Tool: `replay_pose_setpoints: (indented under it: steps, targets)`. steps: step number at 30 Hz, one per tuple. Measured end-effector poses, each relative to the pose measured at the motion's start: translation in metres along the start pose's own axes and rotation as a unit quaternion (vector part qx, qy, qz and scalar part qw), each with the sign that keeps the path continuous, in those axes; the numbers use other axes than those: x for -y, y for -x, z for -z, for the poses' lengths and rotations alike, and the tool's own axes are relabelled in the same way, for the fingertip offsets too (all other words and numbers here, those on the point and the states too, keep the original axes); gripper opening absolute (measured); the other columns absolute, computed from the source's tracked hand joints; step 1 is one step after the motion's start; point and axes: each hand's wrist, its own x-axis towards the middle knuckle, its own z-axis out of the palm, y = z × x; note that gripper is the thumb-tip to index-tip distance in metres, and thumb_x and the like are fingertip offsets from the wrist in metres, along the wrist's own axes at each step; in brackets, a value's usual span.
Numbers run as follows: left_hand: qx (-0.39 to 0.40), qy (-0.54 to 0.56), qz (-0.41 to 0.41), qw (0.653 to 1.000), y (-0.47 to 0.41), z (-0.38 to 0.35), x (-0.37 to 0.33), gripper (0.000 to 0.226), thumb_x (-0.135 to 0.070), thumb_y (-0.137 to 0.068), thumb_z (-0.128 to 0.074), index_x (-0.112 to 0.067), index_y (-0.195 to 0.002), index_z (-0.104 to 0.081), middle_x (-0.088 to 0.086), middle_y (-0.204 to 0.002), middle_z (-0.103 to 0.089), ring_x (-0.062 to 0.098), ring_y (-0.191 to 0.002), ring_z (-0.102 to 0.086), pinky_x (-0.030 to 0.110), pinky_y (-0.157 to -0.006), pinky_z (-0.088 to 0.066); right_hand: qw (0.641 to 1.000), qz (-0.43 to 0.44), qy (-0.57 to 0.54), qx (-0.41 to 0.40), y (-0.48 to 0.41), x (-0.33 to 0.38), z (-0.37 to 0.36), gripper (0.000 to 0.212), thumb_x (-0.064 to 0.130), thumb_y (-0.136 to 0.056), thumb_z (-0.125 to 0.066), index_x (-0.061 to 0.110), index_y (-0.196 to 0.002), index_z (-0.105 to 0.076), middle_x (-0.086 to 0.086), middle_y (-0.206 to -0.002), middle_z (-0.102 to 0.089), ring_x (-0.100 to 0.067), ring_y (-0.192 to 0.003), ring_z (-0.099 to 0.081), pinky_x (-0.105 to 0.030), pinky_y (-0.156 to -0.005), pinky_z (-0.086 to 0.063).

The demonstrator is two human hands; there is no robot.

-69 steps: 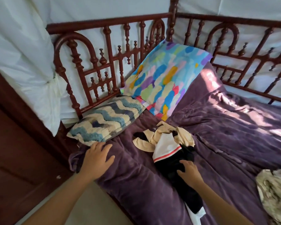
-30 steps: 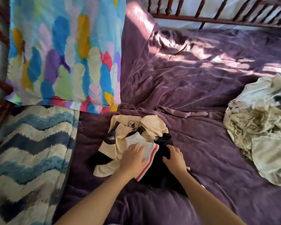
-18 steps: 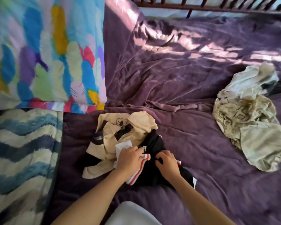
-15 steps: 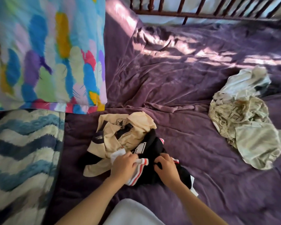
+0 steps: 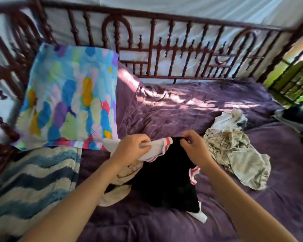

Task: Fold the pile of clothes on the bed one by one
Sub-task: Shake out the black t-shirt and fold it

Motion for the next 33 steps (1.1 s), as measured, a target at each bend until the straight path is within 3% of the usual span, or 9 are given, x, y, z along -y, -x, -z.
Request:
replay_pose_setpoints:
  steps: [5,9,13,18,22,25,27,29,33]
  targets:
    - [-0.060,-0.020,-0.024,0.998,-0.037,0.041,-0.061,0.014,-0.016,-0.086,-0.065,-0.004,-0.091,-0.066,0.007,-0.080,-0.064,0.016,-0.069,-0.052,0.018,-0.060,-0.035,0.993,0.090,0.031,-0.067,-0.019,0.077,0.067,0.013,0.003,-0.087,-0.054,0.012,-0.080,-0.049,0.009,-0.063,-0.045,-0.005,-0.056,-0.040,-0.009,-0.053,-0.033]
    - [-0.146,0.017,-0.085,0.985,-0.072,0.081,-0.122,0.016,-0.014,-0.087,-0.063,0.000,-0.093,-0.067,-0.002,-0.072,-0.057,0.004,-0.060,-0.046,0.001,-0.058,-0.033,0.987,0.108,-0.013,-0.117,-0.031,0.122,0.124,0.026,0.007,-0.090,-0.052,0.022,-0.069,-0.046,0.005,-0.063,-0.048,-0.007,-0.054,-0.043,-0.013,-0.049,-0.034]
    - [-0.210,-0.012,-0.162,0.964,-0.100,0.112,-0.188,0.026,-0.023,-0.081,-0.068,0.002,-0.088,-0.068,0.013,-0.074,-0.064,0.013,-0.066,-0.048,0.024,-0.065,-0.036,0.973,0.138,-0.073,-0.168,-0.042,0.155,0.176,0.027,0.007,-0.089,-0.053,0.022,-0.068,-0.049,0.005,-0.061,-0.048,-0.003,-0.051,-0.044,-0.016,-0.051,-0.035]
    - [-0.315,-0.073,-0.184,0.928,-0.116,0.123,-0.250,0.018,-0.019,-0.084,-0.064,-0.004,-0.093,-0.068,0.002,-0.079,-0.061,0.018,-0.076,-0.055,0.026,-0.073,-0.040,0.953,0.188,-0.175,-0.161,-0.039,0.182,0.232,0.025,0.006,-0.088,-0.055,0.020,-0.067,-0.052,0.002,-0.061,-0.051,-0.010,-0.055,-0.047,-0.024,-0.056,-0.038]
    - [-0.221,-0.045,-0.166,0.960,-0.117,0.092,-0.293,0.049,-0.022,-0.081,-0.070,-0.017,-0.127,-0.052,-0.004,-0.105,-0.052,0.010,-0.098,-0.049,0.021,-0.084,-0.038,0.955,0.217,-0.179,-0.095,-0.034,0.178,0.261,0.025,0.006,-0.088,-0.057,0.019,-0.066,-0.053,0.003,-0.061,-0.052,-0.003,-0.048,-0.050,-0.017,-0.051,-0.041]
    - [-0.197,0.001,-0.115,0.974,-0.120,0.054,-0.305,0.072,-0.044,-0.067,-0.071,-0.017,-0.130,-0.049,0.000,-0.111,-0.053,0.014,-0.101,-0.051,0.024,-0.087,-0.040,0.964,0.208,-0.149,-0.075,-0.037,0.160,0.273,0.028,0.006,-0.088,-0.057,0.018,-0.064,-0.051,0.003,-0.059,-0.050,-0.003,-0.046,-0.048,-0.014,-0.045,-0.038]
    - [-0.329,-0.056,-0.129,0.934,-0.116,0.029,-0.303,0.068,-0.053,-0.065,-0.058,-0.011,-0.117,-0.060,0.008,-0.106,-0.062,0.027,-0.097,-0.058,0.036,-0.087,-0.046,0.974,0.177,-0.120,-0.080,-0.041,0.145,0.281,0.029,0.007,-0.088,-0.056,0.016,-0.062,-0.048,0.000,-0.057,-0.046,-0.009,-0.048,-0.044,-0.015,-0.041,-0.035]
    - [-0.447,-0.142,-0.204,0.860,-0.114,0.001,-0.296,0.046,-0.040,-0.071,-0.053,-0.006,-0.099,-0.067,0.014,-0.091,-0.065,0.032,-0.085,-0.060,0.038,-0.077,-0.046,0.980,0.135,-0.124,-0.083,-0.049,0.133,0.290,0.032,0.006,-0.088,-0.054,0.013,-0.059,-0.042,-0.003,-0.055,-0.039,-0.013,-0.049,-0.040,-0.021,-0.043,-0.033]
    - [-0.453,-0.204,-0.318,0.808,-0.101,-0.064,-0.290,0.013,-0.023,-0.078,-0.056,-0.016,-0.089,-0.058,0.008,-0.078,-0.062,0.019,-0.078,-0.049,0.034,-0.067,-0.043,0.963,0.067,-0.241,-0.102,-0.065,0.134,0.305,0.028,0.001,-0.087,-0.047,0.009,-0.062,-0.037,-0.007,-0.061,-0.037,-0.020,-0.052,-0.042,-0.024,-0.043,-0.034]
